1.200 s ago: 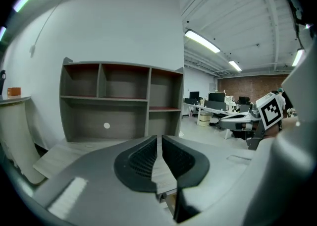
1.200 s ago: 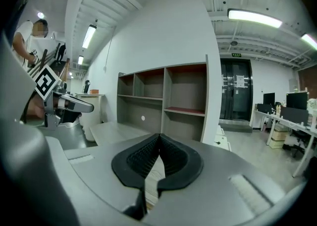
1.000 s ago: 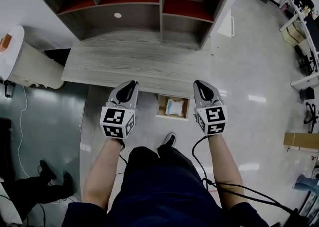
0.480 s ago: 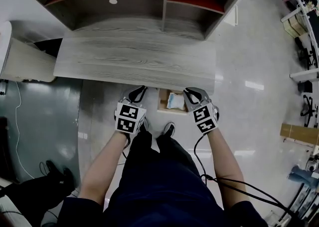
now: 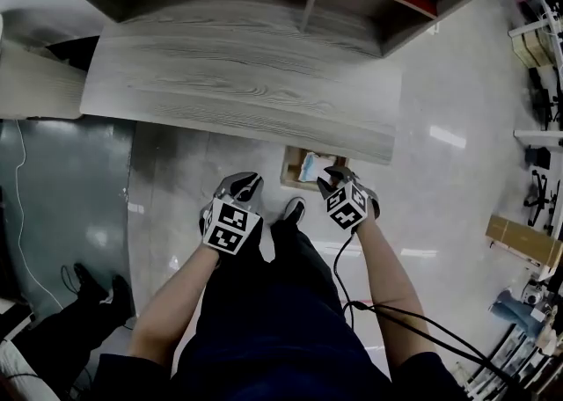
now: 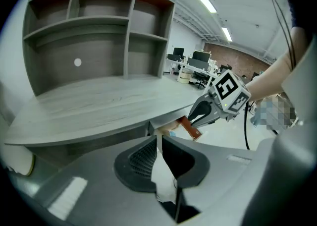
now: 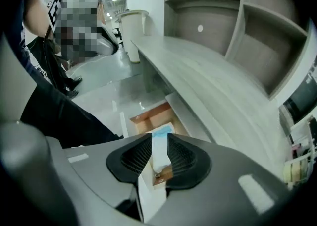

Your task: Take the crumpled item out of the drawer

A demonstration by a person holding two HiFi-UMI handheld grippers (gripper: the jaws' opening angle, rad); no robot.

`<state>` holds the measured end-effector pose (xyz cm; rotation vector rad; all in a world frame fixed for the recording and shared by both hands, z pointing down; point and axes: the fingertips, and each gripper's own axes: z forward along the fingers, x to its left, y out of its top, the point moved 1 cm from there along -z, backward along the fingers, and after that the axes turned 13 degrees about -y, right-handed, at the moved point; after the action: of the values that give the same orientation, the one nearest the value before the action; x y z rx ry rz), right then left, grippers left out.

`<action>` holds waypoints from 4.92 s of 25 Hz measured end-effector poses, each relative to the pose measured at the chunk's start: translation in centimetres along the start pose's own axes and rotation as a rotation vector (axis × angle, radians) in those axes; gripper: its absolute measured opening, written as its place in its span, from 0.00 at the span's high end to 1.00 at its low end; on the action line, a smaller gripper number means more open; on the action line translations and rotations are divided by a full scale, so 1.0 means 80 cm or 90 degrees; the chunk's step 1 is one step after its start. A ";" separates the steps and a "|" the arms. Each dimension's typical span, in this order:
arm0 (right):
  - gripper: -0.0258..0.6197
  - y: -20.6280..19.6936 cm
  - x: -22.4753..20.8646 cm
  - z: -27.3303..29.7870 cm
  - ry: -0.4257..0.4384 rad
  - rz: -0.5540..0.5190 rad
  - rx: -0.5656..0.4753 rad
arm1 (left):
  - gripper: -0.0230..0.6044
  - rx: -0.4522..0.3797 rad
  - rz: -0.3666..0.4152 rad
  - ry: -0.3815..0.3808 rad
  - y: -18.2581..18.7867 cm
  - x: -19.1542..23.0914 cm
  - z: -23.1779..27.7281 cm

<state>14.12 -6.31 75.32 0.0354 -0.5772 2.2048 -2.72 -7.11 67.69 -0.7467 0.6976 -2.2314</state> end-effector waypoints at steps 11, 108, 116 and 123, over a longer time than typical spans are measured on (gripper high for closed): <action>0.80 -0.041 0.023 0.085 0.087 0.024 0.125 | 0.91 -0.002 -0.076 0.031 -0.044 0.030 -0.013; 0.87 0.266 -0.245 -0.141 -0.264 0.251 -0.318 | 0.91 -0.265 -0.060 0.168 0.166 0.146 -0.159; 0.92 0.261 -0.257 -0.276 -0.333 0.382 -0.470 | 0.91 -0.360 0.055 0.159 0.292 0.092 -0.193; 0.92 0.282 -0.251 -0.393 -0.381 0.377 -0.590 | 0.91 -0.473 0.112 0.149 0.379 0.029 -0.252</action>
<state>15.73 -20.18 34.01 0.0392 -2.1144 2.2224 -4.82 -22.57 34.69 -0.7230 1.6856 -1.8937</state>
